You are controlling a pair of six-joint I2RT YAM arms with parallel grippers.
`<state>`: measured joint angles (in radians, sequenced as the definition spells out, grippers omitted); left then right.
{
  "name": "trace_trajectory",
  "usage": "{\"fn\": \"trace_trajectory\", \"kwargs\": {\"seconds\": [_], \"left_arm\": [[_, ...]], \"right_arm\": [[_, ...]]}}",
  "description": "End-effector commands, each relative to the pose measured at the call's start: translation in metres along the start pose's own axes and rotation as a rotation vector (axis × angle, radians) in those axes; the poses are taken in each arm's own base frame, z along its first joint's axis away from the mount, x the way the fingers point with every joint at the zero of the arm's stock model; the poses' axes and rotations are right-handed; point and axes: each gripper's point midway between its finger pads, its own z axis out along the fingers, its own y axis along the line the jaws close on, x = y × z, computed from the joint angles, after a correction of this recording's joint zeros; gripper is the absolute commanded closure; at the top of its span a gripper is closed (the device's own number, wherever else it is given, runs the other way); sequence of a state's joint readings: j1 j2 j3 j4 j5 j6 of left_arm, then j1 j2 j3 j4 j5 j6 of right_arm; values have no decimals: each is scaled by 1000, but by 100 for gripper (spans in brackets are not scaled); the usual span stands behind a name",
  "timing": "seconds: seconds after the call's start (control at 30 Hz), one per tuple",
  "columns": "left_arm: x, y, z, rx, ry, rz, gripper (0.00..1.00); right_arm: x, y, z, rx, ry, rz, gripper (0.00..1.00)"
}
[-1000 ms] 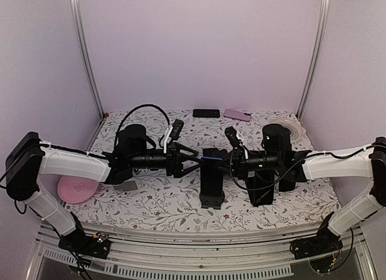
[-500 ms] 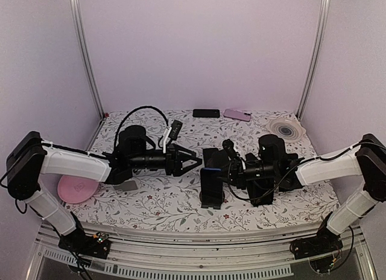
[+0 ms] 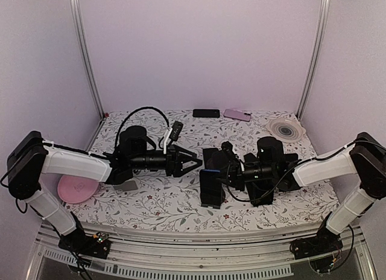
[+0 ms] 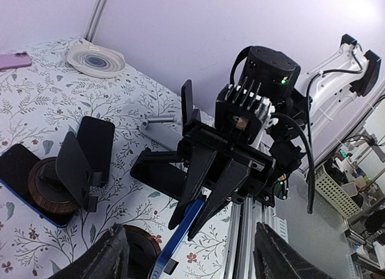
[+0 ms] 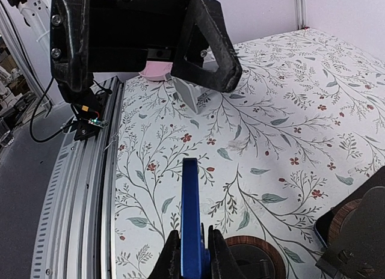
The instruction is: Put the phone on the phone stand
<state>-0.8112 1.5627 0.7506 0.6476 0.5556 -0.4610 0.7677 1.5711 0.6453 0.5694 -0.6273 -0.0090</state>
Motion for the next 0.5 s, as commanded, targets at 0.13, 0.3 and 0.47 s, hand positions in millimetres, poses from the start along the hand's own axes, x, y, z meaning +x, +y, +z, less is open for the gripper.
{"fn": "trace_trajectory", "kwargs": {"seconds": [0.13, 0.3, 0.47], "left_arm": [[-8, -1, 4, 19, -12, 15, 29], [-8, -2, 4, 21, -11, 14, 29], [-9, -2, 4, 21, -10, 17, 29]], "right_arm": [[-11, -6, -2, 41, -54, -44, 95], [-12, -5, -2, 43, -56, -42, 84], [-12, -6, -3, 46, -55, -42, 70]]}}
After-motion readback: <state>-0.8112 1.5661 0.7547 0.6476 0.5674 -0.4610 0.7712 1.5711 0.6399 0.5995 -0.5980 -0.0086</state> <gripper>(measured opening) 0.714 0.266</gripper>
